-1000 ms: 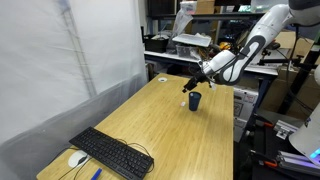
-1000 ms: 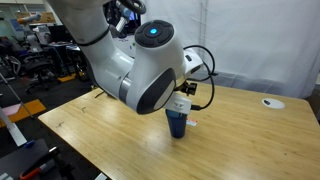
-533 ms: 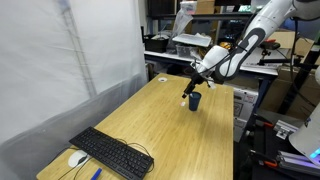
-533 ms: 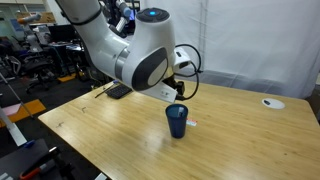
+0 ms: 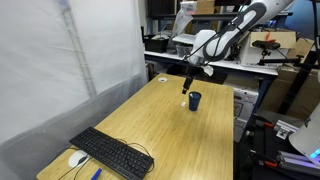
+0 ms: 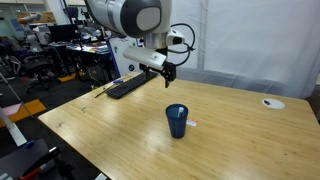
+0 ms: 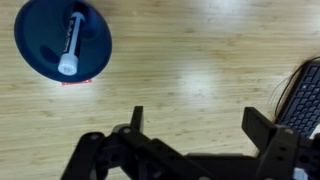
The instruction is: Put the black marker inside the dark blue cup
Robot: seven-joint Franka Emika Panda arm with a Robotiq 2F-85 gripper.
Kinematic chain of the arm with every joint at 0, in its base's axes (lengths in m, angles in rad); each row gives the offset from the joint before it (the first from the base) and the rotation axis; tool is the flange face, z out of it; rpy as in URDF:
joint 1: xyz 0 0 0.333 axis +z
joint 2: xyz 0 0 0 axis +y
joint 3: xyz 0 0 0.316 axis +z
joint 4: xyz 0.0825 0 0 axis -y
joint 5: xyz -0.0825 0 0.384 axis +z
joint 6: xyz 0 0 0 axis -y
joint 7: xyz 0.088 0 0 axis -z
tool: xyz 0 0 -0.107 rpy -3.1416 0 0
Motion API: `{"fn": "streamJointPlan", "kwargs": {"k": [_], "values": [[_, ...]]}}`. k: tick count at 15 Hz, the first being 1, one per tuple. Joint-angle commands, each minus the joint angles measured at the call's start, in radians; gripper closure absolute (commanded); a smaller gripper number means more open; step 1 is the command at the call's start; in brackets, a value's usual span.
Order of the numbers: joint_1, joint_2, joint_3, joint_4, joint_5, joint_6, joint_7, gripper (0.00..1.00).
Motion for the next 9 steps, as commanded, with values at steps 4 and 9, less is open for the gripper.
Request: {"fn": "streamJointPlan", "kwargs": {"k": [4, 9], "values": [[0.368, -0.196, -0.35, 0.096, 0.126, -0.303, -0.013, 0.0], [0.672, -0.197, -0.649, 0.127, 0.109, -0.358, -0.017, 0.0]]}}
